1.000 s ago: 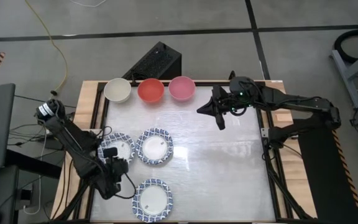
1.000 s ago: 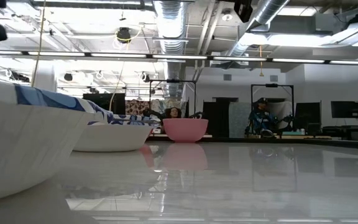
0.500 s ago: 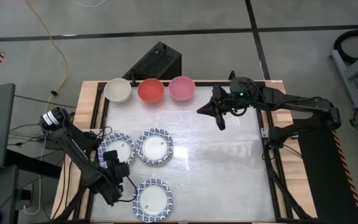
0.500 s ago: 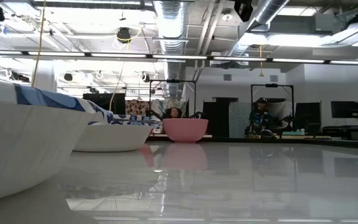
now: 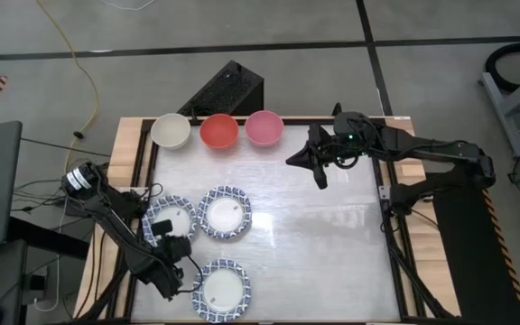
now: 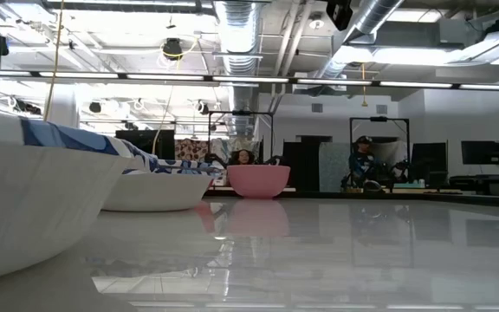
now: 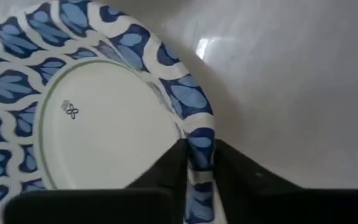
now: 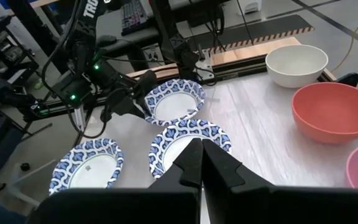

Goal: Nest bowls inside each other by size order
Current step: Stack the white patterned bowl on top of the white patterned bowl

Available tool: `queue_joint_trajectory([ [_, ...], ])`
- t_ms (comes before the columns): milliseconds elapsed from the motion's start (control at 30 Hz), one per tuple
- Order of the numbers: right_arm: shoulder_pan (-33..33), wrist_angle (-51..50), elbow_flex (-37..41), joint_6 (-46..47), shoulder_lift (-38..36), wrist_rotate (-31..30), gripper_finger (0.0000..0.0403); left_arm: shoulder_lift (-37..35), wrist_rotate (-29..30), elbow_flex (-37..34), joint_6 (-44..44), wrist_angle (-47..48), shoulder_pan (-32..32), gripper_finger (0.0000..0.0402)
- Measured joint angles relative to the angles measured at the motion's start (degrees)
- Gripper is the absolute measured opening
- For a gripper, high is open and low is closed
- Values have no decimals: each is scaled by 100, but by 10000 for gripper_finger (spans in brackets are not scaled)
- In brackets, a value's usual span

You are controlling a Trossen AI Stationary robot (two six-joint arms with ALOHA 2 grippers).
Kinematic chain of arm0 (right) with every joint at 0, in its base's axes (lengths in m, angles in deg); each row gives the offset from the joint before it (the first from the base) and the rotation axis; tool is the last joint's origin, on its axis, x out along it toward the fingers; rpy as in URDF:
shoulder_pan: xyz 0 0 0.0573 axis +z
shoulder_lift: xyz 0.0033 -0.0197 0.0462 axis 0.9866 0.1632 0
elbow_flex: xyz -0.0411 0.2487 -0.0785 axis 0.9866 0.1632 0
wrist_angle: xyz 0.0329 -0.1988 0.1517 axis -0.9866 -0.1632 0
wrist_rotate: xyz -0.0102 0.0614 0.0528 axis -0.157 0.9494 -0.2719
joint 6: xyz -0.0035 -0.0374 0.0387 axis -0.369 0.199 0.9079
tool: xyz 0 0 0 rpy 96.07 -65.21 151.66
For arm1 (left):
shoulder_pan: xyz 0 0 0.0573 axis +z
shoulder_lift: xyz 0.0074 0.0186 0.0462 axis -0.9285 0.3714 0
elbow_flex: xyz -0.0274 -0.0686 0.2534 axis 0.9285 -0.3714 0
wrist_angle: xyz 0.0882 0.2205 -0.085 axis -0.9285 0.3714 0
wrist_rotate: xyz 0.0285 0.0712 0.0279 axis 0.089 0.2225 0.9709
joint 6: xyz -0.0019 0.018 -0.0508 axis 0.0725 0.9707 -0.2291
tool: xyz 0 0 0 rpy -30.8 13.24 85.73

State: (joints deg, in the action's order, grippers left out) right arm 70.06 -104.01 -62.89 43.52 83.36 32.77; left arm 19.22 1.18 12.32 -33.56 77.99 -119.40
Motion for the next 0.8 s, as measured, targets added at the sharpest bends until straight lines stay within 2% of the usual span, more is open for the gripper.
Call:
queue_joint_trajectory([
  [100,0,2,0,0,0,0,27,-2,7,0,-185,6,8,9],
  [367,0,2,-1,-2,0,0,27,-274,39,0,-614,61,20,2],
  [533,0,-37,1,-20,0,0,27,-716,222,0,-974,210,20,0],
  [800,0,-172,1,-59,0,0,27,-1606,399,2,-1048,216,129,0],
])
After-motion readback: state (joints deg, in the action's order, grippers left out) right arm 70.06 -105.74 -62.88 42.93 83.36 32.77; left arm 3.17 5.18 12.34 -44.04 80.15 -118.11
